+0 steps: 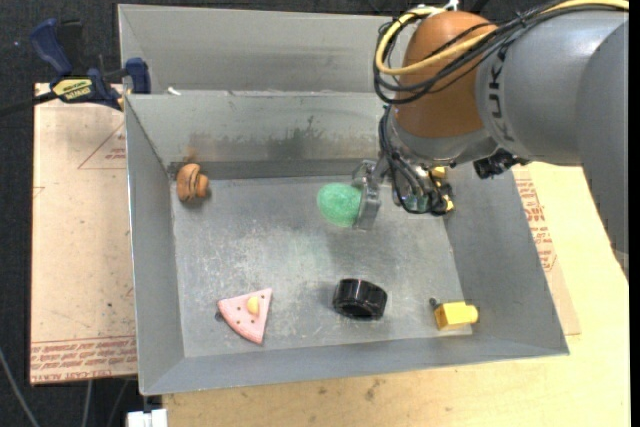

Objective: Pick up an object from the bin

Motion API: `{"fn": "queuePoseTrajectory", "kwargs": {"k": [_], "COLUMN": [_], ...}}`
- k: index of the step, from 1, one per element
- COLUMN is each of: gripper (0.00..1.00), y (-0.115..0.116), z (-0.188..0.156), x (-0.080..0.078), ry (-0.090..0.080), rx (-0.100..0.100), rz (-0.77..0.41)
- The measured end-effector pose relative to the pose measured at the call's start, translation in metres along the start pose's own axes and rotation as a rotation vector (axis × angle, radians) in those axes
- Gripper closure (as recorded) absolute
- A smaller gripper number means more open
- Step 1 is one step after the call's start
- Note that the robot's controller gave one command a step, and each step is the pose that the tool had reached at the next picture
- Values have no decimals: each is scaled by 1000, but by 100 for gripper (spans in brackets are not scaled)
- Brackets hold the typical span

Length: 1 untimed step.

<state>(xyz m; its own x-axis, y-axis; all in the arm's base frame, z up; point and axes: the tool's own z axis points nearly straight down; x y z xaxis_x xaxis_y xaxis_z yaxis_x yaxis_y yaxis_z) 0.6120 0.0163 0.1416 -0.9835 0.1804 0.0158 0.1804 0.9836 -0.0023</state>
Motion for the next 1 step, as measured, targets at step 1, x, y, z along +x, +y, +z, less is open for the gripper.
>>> {"fn": "queuePoseTrajectory", "kwargs": {"k": [1], "gripper": [100], "y": [-2], "z": [-19], "x": [3], "ry": [-5], "rx": [-1], "rz": [0]}}
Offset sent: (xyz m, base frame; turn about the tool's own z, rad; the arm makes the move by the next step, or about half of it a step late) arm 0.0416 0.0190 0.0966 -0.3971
